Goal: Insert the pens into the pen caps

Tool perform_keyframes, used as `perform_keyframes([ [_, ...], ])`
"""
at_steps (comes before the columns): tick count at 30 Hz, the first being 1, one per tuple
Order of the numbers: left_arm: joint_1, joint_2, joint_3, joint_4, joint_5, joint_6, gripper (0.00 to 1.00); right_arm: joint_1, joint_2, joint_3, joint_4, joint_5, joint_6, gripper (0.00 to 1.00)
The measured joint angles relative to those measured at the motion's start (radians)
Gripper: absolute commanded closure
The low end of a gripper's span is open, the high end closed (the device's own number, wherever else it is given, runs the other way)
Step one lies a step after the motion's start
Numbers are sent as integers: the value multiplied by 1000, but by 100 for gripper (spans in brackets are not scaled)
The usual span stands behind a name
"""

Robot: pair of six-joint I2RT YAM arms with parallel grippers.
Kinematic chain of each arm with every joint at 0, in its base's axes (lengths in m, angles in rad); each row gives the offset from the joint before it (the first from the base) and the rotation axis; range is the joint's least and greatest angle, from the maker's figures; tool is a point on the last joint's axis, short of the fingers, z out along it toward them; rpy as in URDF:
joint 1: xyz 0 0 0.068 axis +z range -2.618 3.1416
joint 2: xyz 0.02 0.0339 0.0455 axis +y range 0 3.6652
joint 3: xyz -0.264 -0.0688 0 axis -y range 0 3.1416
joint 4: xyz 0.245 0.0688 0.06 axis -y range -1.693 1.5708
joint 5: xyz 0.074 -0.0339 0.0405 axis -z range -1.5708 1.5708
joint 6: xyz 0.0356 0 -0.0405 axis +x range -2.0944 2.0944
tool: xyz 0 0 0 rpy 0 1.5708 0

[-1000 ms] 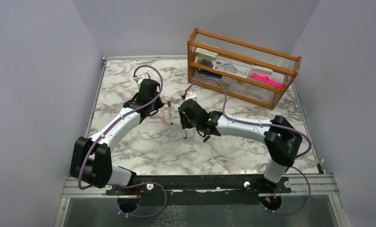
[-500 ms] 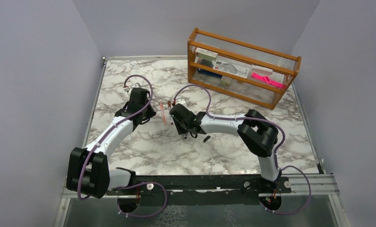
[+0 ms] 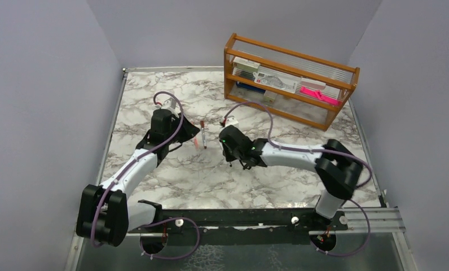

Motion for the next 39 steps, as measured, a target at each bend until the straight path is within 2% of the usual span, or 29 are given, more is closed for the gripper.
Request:
perform_keyframes([
  [3,0,-40,-75,195,171,-56,63,-5,-198,-117,70,4,35,99],
  [6,-3,-89,-134,393,304,-119,51,-18,-431,-256,218,-7,72,99],
  [8,-8,-115,-142,502,362,-163,47,-33,-571,-378,362,-40,105,99],
  [11,-23,-135,-134,663,426,-224,43,-53,-732,-433,447,-57,123,99],
  [17,-135,-136,-99,852,486,-272,41,-53,-777,-436,551,-119,131,99],
  [22,-247,-135,-92,902,485,-248,43,-53,-777,-436,594,-173,130,99],
  [29,-293,-132,-92,911,434,-235,45,-53,-779,-436,618,-226,127,99],
  [32,-303,-129,-92,916,414,-235,57,-53,-779,-436,619,-250,127,99],
  [35,-309,-116,-92,917,402,-233,95,-53,-779,-436,620,-266,127,99],
  [36,-310,-110,-92,917,398,-230,100,-53,-779,-436,622,-270,127,99],
  [39,-317,-94,-85,915,391,-229,100,-54,-779,-439,622,-279,121,97],
])
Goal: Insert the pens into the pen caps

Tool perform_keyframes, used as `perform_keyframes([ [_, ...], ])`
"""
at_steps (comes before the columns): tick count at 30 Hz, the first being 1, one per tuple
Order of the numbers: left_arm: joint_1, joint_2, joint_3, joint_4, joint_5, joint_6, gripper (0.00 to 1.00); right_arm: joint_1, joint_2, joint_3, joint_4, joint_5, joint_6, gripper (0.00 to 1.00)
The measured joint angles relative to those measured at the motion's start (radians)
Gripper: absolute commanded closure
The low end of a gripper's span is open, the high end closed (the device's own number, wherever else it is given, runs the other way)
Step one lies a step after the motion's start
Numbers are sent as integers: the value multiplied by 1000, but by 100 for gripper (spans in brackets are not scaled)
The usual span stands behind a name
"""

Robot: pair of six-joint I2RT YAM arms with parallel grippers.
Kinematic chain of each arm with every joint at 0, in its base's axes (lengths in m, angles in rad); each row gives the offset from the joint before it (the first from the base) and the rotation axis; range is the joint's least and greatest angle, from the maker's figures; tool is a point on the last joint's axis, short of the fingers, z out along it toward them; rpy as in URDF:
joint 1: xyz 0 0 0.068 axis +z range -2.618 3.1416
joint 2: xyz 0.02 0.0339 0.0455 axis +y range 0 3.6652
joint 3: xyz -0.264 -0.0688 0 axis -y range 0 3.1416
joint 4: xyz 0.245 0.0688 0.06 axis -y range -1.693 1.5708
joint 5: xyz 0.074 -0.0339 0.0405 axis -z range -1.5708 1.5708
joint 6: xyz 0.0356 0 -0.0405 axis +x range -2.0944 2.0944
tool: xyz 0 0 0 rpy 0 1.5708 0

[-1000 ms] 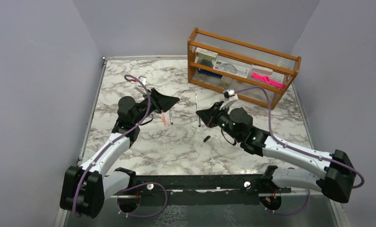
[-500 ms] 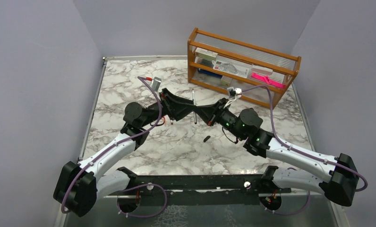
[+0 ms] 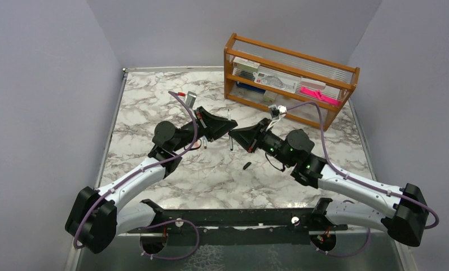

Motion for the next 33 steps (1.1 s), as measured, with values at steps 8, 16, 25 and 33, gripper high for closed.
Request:
perform_keyframes([
  [8,-10,10,19,-3,-17,7,100,-2,-5,0,-23,-16,-27,66],
  [16,-10,34,77,-6,-22,8,100,-2,-10,-10,-34,-39,-42,99],
  [25,-38,49,77,-4,-25,2,73,-2,-34,-27,-24,-38,-43,99],
  [33,-79,49,70,1,-44,9,100,-2,-33,-26,3,-38,-40,99],
])
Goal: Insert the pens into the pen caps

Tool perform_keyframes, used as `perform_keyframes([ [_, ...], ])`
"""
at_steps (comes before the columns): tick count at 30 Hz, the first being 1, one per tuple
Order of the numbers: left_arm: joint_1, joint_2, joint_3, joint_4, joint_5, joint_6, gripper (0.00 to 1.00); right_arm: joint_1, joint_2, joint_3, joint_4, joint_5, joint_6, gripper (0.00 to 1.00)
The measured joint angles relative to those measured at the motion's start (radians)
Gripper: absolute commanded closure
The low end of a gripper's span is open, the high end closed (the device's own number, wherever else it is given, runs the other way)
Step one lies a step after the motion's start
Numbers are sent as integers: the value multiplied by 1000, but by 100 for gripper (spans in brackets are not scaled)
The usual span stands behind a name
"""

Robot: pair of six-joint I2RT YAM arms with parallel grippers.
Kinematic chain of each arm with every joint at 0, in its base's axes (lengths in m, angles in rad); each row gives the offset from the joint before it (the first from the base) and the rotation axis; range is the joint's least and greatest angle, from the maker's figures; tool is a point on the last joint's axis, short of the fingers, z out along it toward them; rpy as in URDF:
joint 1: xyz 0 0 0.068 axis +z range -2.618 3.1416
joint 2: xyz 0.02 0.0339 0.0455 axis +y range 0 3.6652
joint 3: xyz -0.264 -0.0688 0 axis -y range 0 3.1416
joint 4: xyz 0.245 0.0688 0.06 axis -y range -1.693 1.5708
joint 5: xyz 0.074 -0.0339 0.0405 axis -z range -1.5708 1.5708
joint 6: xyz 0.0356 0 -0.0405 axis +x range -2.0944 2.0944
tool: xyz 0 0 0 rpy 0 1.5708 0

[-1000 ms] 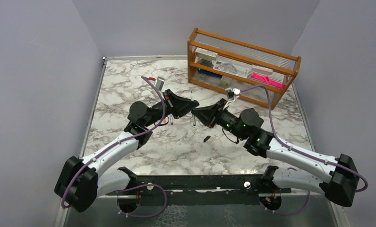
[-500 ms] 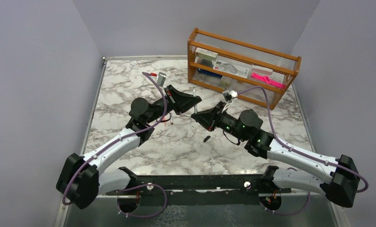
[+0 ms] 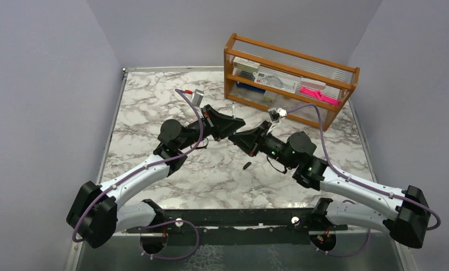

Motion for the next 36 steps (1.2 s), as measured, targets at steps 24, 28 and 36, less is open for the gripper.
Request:
perform_keyframes([
  [24,-5,23,251,-797,-516,563,100,5,-22,-43,-820,397,74,96],
  [28,-5,25,240,-838,-545,583,100,5,23,-111,-812,368,120,99],
  [36,-5,17,200,-882,-548,584,100,5,193,-120,-688,307,188,99],
])
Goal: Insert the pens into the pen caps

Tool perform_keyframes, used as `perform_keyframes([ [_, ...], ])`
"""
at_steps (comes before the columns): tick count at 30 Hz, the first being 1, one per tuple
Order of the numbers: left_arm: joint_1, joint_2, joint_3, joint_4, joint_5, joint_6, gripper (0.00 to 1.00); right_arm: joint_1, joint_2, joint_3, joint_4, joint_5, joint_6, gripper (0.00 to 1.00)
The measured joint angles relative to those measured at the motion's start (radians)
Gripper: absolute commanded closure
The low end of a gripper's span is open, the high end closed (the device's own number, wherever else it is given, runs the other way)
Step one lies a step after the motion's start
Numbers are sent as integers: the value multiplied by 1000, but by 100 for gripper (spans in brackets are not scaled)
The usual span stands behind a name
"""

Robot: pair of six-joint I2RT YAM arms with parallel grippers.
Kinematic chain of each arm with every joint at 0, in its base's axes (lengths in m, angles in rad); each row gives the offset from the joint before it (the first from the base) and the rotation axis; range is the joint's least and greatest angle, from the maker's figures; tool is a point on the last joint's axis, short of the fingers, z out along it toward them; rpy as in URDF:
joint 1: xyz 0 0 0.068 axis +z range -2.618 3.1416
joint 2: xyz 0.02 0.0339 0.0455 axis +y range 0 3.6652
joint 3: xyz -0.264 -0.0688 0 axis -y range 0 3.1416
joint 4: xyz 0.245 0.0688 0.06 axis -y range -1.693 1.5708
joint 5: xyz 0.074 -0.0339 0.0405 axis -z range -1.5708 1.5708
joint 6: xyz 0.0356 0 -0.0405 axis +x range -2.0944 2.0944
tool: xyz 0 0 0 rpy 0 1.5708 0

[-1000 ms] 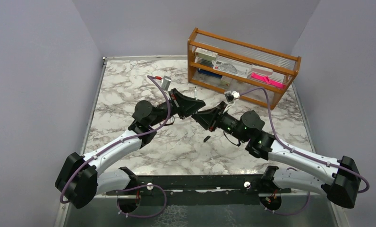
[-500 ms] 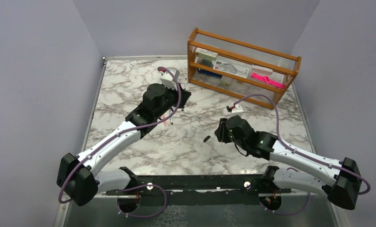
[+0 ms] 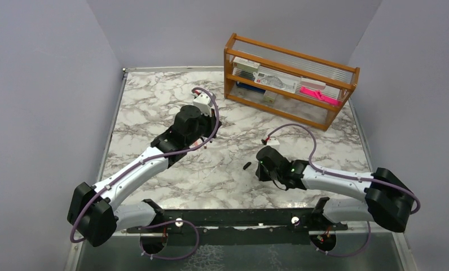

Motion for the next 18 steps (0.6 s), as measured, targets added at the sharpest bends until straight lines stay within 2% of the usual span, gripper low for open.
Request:
perform_keyframes([
  [10,0,-31,-9,-32,0,-1,100,0,175,41,89,-7,-19,99],
  [18,0,-27,-39,-22,18,-23,100,-23,252,89,142,16,-68,99],
])
